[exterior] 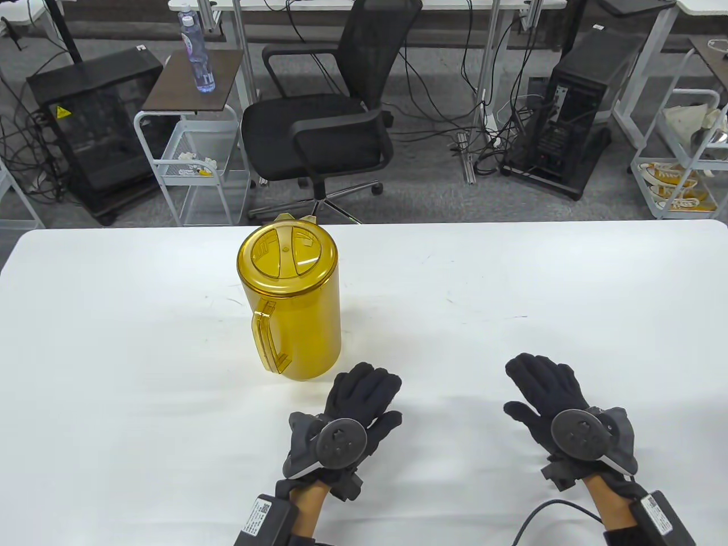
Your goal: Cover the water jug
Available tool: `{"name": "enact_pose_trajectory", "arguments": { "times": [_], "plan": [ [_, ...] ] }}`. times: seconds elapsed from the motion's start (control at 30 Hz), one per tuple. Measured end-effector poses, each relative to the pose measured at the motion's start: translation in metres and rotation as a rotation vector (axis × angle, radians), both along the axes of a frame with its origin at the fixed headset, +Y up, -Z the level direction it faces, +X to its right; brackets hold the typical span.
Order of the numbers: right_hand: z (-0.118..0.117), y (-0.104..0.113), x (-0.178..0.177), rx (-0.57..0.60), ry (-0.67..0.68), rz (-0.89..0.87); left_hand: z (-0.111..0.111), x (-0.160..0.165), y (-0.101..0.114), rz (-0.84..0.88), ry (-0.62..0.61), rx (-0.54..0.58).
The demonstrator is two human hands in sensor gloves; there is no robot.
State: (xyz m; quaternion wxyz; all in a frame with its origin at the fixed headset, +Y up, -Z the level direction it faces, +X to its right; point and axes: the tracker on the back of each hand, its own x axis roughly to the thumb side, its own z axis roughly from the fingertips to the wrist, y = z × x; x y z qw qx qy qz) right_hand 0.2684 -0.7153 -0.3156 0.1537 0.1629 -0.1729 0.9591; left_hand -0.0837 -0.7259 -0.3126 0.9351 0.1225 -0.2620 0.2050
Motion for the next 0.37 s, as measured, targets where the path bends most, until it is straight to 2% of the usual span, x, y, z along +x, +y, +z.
{"name": "enact_pose_trajectory", "arguments": {
  "times": [0.37],
  "plan": [
    [0.0025, 0.0004, -0.0014, 0.005, 0.011, 0.004, 0.0000, -0.0021, 0.0008, -0.003, 0.010, 0.008]
  ]
}}
